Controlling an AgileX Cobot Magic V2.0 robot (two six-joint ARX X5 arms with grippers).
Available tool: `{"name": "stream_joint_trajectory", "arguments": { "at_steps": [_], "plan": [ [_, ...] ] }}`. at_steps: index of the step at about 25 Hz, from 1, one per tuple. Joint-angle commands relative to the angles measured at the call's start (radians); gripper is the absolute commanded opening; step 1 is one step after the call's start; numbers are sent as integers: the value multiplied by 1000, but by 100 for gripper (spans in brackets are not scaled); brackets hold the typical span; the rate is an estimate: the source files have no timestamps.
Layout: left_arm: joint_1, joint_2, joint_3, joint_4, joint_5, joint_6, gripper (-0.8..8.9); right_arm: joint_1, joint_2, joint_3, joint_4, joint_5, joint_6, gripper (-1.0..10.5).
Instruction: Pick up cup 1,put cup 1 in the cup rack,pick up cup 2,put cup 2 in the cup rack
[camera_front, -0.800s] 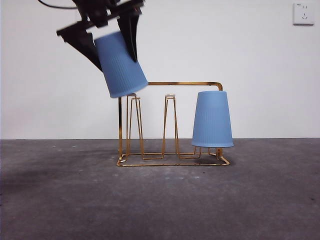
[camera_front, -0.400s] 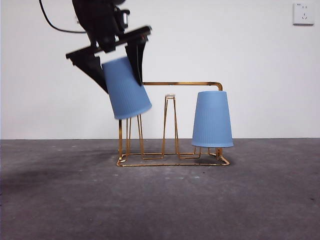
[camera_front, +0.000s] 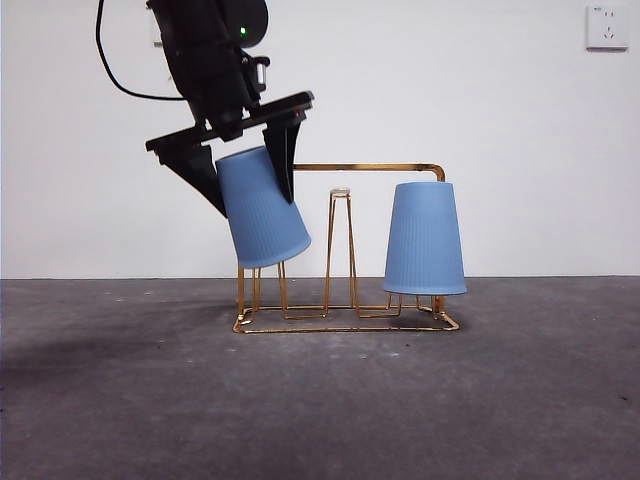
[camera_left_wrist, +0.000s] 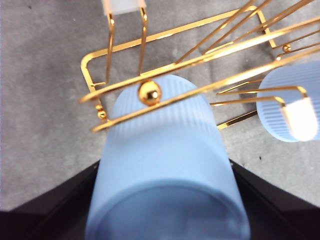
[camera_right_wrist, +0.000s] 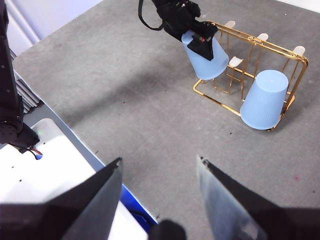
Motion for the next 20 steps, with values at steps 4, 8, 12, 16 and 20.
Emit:
{"name": "stream_joint_trajectory", "arguments": {
  "at_steps": [4, 8, 12, 16, 20],
  "plan": [
    [0, 56, 3, 1, -3, -18, -8, 3, -3, -2, 0, 3, -12, 249],
    [-2, 75, 3, -2, -18, -18, -8, 3, -3, -2, -2, 3, -24, 249],
    [-2, 94, 3, 2, -18, -24, -8, 3, -3, -3, -7, 3, -31, 249],
    [-5, 101, 3, 18, -14, -24, 0, 3, -3, -3, -14, 3, -35, 249],
    [-6, 98, 18, 19, 13, -25, 312, 3, -3, -3, -17, 3, -41, 249]
  ]
}}
